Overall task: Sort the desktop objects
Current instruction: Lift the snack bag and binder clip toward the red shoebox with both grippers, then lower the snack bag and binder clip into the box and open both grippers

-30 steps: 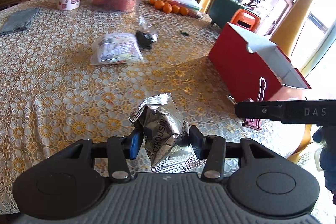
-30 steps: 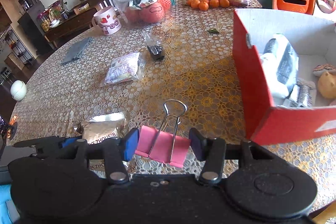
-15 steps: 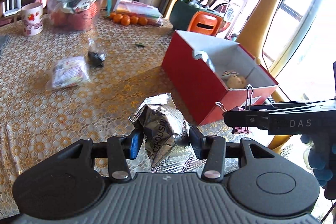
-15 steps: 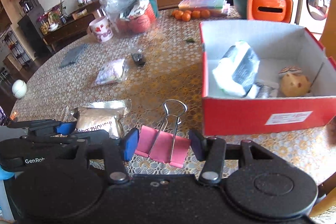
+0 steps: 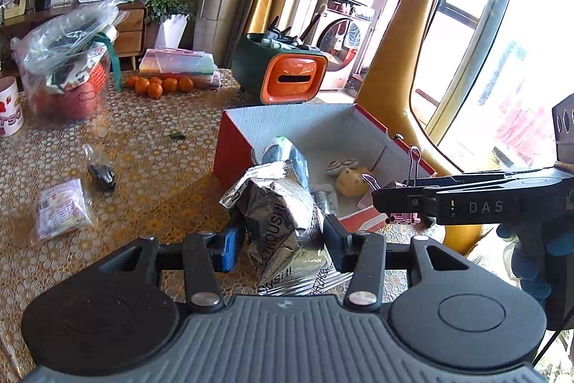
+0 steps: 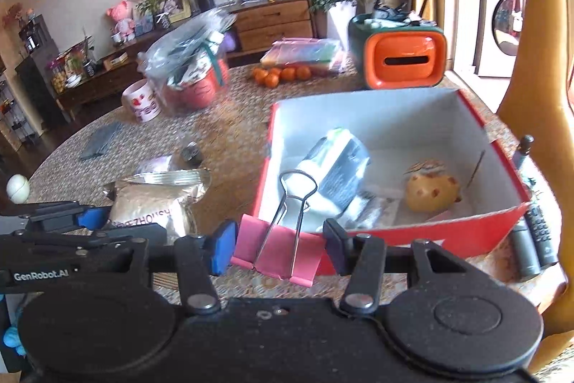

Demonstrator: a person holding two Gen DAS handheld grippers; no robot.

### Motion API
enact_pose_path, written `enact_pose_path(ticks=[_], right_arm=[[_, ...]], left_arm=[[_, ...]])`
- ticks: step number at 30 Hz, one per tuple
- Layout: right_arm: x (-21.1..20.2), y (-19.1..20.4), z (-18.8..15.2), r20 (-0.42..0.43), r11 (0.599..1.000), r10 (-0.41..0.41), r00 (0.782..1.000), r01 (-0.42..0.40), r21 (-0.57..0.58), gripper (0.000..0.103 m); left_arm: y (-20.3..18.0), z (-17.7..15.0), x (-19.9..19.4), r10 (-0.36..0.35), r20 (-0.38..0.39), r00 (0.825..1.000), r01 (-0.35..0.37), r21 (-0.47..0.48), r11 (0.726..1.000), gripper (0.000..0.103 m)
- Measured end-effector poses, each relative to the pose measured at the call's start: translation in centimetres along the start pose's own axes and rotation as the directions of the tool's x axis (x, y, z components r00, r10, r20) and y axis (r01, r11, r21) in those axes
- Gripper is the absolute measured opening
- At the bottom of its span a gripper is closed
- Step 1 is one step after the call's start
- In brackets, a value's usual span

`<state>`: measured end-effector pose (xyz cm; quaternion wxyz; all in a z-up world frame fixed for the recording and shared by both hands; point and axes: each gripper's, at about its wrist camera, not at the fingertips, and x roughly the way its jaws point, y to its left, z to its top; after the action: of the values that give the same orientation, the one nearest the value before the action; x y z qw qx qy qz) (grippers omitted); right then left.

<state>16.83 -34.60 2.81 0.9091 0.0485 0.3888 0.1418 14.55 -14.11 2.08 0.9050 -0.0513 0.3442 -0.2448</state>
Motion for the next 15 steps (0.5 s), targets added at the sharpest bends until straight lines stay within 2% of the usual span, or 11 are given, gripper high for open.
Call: enact_pose_path(ticks=[9, 15], right_arm=[[-0.3, -4.5, 1.8, 0.048, 0.997, -0.072, 0.996, 0.070, 0.041, 0.052], [0.8, -7.0, 2.4, 0.024, 0.994, -0.099, 0.995, 0.098, 0.052, 0.052]], left_arm=[[-2.9, 2.9, 3.3, -0.013, -0.002, 1.000, 0.013, 0.064, 0.998, 0.047], [-4.3, 4.4, 6.5, -0.004, -0.027, 1.000, 0.007, 0.110, 0.994, 0.047]])
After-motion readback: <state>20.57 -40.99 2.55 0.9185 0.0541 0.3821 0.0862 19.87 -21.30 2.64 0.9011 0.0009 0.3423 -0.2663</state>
